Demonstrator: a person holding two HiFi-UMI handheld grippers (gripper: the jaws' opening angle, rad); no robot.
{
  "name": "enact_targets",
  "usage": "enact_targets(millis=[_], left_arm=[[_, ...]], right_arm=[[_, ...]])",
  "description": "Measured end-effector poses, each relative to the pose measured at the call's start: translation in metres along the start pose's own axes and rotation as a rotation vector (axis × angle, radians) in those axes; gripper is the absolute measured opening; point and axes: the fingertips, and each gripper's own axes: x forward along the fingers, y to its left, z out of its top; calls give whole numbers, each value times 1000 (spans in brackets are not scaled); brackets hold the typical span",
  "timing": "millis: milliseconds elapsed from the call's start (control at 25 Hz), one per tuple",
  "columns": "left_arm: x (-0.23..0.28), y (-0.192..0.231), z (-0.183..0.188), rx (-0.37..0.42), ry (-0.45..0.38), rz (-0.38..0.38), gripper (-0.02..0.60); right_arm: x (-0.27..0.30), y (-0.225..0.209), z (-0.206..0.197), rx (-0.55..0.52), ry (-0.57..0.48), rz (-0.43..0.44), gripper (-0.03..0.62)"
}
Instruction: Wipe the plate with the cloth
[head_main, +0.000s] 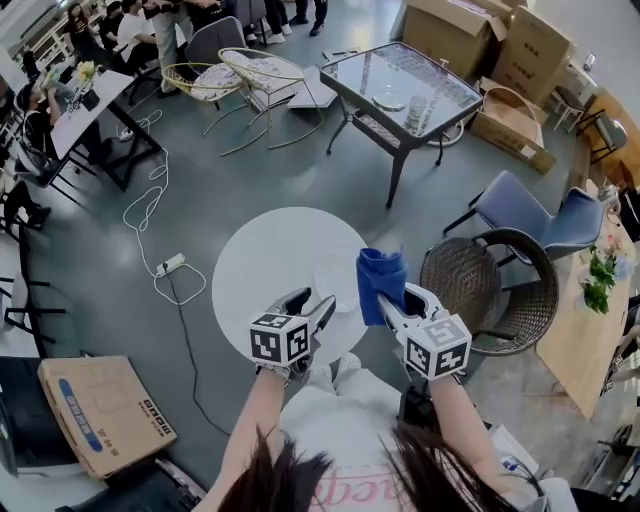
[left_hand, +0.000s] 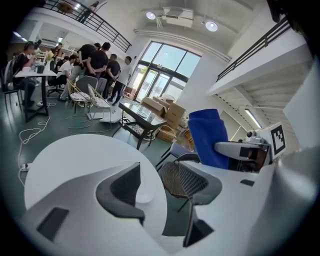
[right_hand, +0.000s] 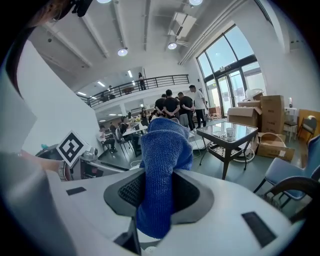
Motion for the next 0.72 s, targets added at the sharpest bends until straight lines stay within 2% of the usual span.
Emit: enact_targets(millis=[520, 720], left_arm=[[66, 62, -48, -146, 196, 107, 231], [86, 80, -72, -270, 251, 122, 232]], right_arm=[[44, -24, -44, 87, 113, 22, 133], [57, -27, -59, 105, 148, 24, 133]])
